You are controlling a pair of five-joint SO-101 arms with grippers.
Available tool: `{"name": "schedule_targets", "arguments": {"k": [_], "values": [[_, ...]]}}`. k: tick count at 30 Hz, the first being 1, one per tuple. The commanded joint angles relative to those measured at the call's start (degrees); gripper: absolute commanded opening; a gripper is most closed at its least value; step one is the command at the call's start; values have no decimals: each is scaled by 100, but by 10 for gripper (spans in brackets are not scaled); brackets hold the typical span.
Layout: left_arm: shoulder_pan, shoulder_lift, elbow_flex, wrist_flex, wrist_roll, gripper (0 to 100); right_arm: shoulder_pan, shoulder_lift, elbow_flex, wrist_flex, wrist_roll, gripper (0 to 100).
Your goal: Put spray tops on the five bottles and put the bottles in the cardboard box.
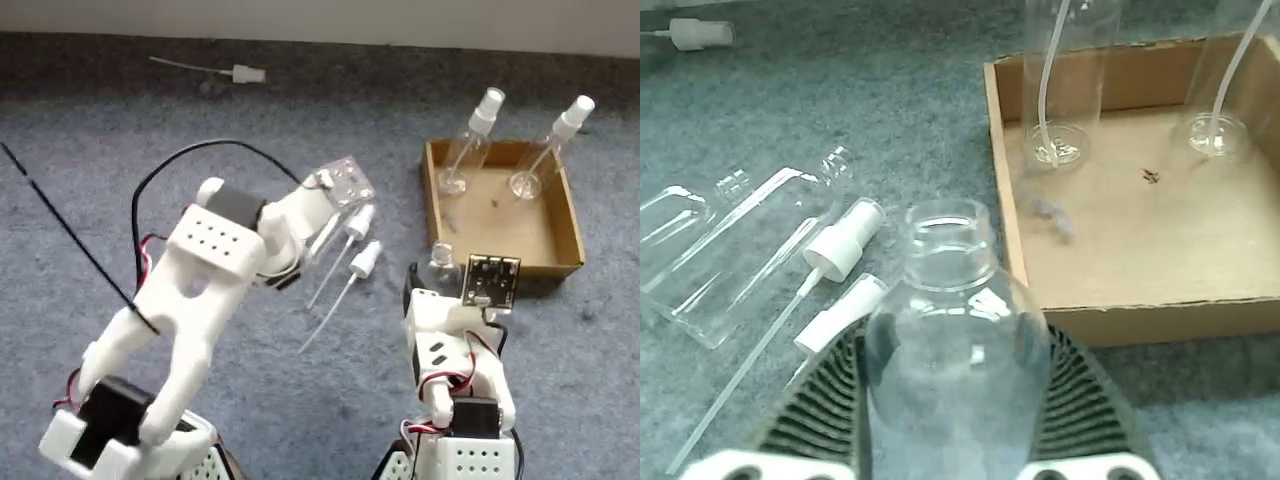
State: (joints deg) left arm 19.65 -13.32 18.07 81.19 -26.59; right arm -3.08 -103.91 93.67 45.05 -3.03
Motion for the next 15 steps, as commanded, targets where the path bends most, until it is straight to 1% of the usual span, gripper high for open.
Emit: {"name": "schedule_targets", "arguments": {"k": [1, 3, 6, 10, 15], "values": [[426, 1059, -1420, 97, 396, 112, 145, -84, -13, -145, -62, 23], [602, 1534, -1974, 290, 422, 113, 145, -84, -4, -145, -26, 23], [840, 2316, -2853, 633, 422, 113, 356, -84, -4, -145, -26, 23], [1007, 3415, -4127, 1002, 440, 113, 505, -84, -4, -145, -35, 23], [1033, 4734, -5754, 1204, 1090, 121, 505, -84, 4, -145, -26, 23]]}}
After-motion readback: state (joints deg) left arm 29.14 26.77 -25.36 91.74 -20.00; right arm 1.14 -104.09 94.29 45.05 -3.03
